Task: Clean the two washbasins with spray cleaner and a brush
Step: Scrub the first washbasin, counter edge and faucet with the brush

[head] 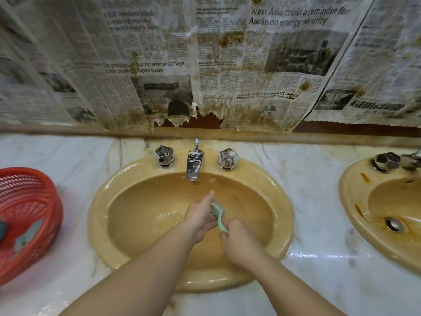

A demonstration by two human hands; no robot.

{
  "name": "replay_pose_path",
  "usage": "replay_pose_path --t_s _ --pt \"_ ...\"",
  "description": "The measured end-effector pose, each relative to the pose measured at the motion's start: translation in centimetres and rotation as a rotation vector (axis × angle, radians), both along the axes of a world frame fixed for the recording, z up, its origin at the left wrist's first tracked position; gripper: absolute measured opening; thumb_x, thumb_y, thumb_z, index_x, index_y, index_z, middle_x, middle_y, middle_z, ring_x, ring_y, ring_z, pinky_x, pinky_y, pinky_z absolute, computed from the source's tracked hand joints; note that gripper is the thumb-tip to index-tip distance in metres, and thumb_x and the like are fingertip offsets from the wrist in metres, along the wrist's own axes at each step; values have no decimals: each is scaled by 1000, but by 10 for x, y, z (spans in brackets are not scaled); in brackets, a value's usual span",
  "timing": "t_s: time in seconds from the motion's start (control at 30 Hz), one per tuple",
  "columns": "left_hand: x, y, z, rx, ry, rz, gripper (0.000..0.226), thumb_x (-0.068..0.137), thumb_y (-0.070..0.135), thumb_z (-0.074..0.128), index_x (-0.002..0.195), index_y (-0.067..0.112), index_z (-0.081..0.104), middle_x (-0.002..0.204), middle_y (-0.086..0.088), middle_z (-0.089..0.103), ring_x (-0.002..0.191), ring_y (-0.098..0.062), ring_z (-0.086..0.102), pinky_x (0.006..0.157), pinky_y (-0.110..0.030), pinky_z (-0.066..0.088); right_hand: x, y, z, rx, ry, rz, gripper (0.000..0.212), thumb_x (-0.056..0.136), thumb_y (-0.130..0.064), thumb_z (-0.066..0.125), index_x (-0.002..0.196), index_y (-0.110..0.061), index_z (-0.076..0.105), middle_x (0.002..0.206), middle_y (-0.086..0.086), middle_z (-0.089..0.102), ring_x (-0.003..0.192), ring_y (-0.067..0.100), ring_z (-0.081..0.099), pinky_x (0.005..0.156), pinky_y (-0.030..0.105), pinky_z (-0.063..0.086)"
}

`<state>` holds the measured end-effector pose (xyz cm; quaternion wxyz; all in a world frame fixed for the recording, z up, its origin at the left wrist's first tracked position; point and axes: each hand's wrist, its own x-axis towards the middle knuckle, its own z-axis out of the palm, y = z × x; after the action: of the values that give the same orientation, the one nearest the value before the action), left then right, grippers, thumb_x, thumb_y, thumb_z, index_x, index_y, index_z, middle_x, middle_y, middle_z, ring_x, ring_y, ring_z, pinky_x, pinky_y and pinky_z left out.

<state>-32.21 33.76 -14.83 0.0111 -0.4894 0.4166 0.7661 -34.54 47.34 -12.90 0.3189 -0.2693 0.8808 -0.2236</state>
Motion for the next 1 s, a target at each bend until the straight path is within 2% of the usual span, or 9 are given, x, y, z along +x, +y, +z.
replay_pose_path --t_s 0.1,0.17,0.3,0.4,0.57,0.67,0.8,0.9,1.0 --pt "5 -26 -4 83 61 65 24 103 28 59 107 4 53 83 -20 63 62 -28 63 56 -32 54 -2 -26 14 13 -58 148 16 94 -24 54 101 -20 67 90 7 67 87 29 64 68 32 43" --pt "7 -41 -5 152 76 134 23 102 28 59 111 7 54 94 -19 61 64 -26 63 47 -31 55 -24 -45 31 -32 13 17 28 94 -35 55 73 -18 60 72 3 63 73 27 61 61 33 42" --pt "12 -65 -6 217 98 202 36 99 27 66 121 1 55 100 -20 60 84 -32 65 67 -37 63 -91 -88 58 -104 445 -235 31 96 -48 55 109 -19 57 106 4 57 90 28 61 69 36 48" --pt "17 -75 -5 279 108 185 44 101 31 62 127 -2 53 107 -23 61 85 -34 67 69 -41 64 -129 -117 66 157 523 -103 59 94 -61 54 131 -16 48 131 11 47 105 33 60 71 37 48" --pt "23 -85 1 296 129 137 36 102 25 60 127 -1 54 113 -24 58 88 -35 65 66 -41 64 -152 -140 68 383 474 176 48 91 -52 65 86 -5 62 80 9 59 68 23 54 52 33 43" --pt "25 -90 4 262 134 53 32 100 23 63 121 -1 58 108 -22 58 82 -32 66 69 -41 64 -157 -142 71 412 488 359 39 80 -39 80 103 -9 70 94 8 67 83 27 63 70 39 59" --pt "26 -90 7 239 146 -13 32 99 20 66 121 -2 60 107 -23 60 86 -33 67 80 -46 62 -160 -139 75 450 499 528 58 81 -21 81 135 -17 62 116 3 70 97 24 62 76 31 52" --pt "25 -89 8 219 145 -31 30 100 19 63 121 -2 59 108 -23 61 89 -34 66 81 -45 61 -156 -138 67 403 509 480 48 84 -13 71 131 -16 65 112 3 70 95 23 62 79 35 56" --pt "26 -90 10 195 142 -53 25 103 17 57 119 -1 60 104 -21 62 89 -33 67 76 -44 62 -152 -134 61 301 487 365 51 88 -27 69 137 -13 62 122 8 67 109 28 63 92 40 56"
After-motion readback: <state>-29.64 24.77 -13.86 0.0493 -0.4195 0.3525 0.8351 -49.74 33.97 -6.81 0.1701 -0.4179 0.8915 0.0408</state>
